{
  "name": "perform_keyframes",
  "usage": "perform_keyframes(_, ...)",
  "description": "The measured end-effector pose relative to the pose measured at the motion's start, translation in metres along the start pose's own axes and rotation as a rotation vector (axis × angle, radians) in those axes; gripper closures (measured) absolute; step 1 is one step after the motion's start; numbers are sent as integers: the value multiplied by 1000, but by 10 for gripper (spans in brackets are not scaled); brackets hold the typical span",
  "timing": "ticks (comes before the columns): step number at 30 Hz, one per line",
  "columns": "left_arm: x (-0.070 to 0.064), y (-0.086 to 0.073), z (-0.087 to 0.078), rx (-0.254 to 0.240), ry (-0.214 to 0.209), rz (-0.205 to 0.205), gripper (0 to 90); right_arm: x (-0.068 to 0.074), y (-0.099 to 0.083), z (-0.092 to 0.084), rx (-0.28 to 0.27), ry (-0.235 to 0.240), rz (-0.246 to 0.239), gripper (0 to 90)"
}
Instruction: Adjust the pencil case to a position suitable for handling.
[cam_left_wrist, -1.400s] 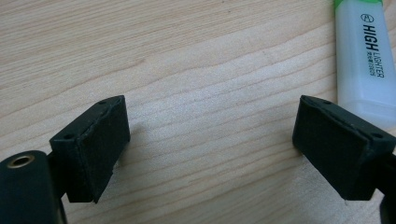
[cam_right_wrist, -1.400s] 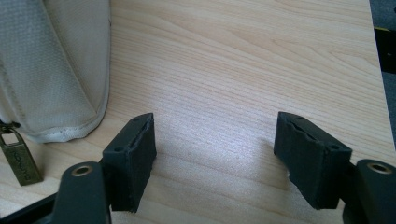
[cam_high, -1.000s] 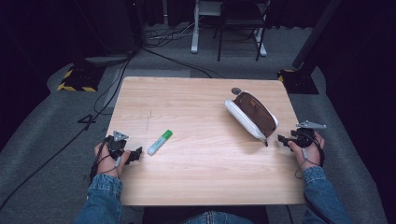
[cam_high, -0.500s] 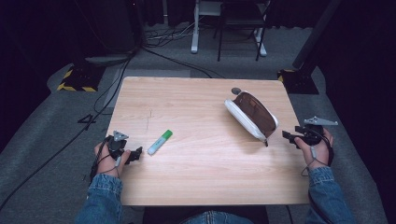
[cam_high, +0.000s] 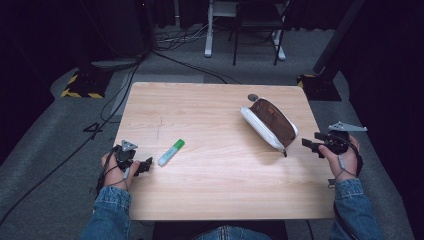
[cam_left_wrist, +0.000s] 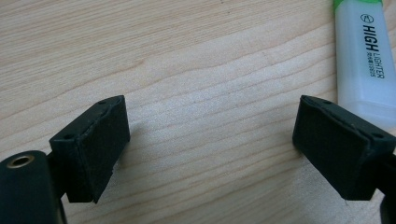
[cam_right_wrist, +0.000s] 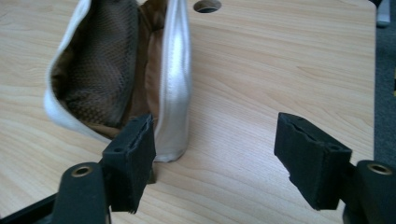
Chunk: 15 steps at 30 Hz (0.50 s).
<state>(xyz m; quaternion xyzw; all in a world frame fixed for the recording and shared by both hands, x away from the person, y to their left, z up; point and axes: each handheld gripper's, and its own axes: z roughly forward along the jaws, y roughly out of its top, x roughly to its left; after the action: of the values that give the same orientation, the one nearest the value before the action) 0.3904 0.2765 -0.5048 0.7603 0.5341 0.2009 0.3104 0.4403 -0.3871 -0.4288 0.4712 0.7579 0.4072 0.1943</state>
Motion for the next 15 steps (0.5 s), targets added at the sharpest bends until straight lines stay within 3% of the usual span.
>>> perform_keyframes(15,0,0,0,0,0,0,113,16,16,12,-19,40,-20,240)
